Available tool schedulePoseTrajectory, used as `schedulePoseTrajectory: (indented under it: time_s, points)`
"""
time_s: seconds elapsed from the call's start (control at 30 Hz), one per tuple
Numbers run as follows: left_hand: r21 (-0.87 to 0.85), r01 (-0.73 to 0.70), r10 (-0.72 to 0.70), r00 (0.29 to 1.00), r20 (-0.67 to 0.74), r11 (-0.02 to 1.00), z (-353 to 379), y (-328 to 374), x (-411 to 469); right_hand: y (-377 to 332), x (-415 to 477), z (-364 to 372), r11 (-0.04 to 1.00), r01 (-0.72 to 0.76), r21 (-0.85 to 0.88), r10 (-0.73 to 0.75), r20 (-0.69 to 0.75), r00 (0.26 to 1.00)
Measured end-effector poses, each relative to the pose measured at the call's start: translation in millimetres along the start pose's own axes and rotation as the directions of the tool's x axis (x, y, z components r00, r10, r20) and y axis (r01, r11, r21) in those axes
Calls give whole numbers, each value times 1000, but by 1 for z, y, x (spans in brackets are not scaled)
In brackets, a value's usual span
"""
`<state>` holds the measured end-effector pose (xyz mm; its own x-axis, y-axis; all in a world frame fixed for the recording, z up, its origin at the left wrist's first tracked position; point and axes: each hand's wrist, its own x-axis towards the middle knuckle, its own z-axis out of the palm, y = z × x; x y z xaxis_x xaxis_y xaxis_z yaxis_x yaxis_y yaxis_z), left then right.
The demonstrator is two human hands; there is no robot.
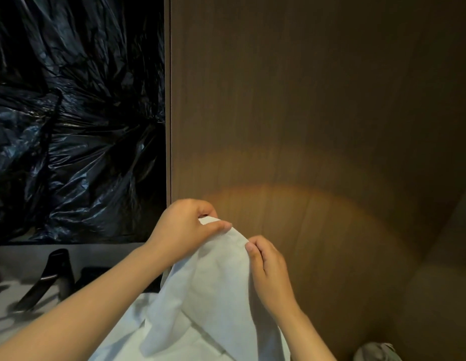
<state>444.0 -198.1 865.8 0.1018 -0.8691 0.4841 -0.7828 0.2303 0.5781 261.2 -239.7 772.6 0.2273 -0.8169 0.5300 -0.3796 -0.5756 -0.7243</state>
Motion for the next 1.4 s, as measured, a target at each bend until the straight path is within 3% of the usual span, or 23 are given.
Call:
schedulePoseTrajectory:
  time_s: [0.13, 0.23, 0.3, 0.6, 0.8, 1.0, 1.17, 1.4]
  points:
    - [-252, 122, -107, 992, 72, 960, -4, -6, -10, 3, -8, 7, 1000, 1, 27, 2, -130, 991]
    - [-520, 257, -108, 948, 299, 814, -11, -18, -30, 6, -8, 1, 998, -16, 64, 29, -207, 978]
    - [-599, 308, -128, 937, 324, 739, -11, -23, -41, 9, -8, -3, 996, -24, 88, 42, -218, 975]
    - [-511, 192, -161, 981, 105, 838, -2, -10, -55, 15, -12, -9, 971, -114, 210, 139, -109, 984]
    - [-466, 112, -171, 982, -85, 877, 4, 6, -53, -16, -3, -14, 997, 23, 68, -19, -61, 998]
    - [-470, 45, -120, 984, -132, 881, 12, 19, -53, -49, -2, -8, 979, 180, 95, -168, -119, 979]
    - [-483, 40, -115, 985, -126, 875, 13, 20, -53, -48, -7, -11, 975, 93, 204, -71, -115, 991]
    - [-486, 108, -143, 989, -36, 867, 10, 17, -53, -52, -8, -13, 915, 85, 394, -31, -143, 989]
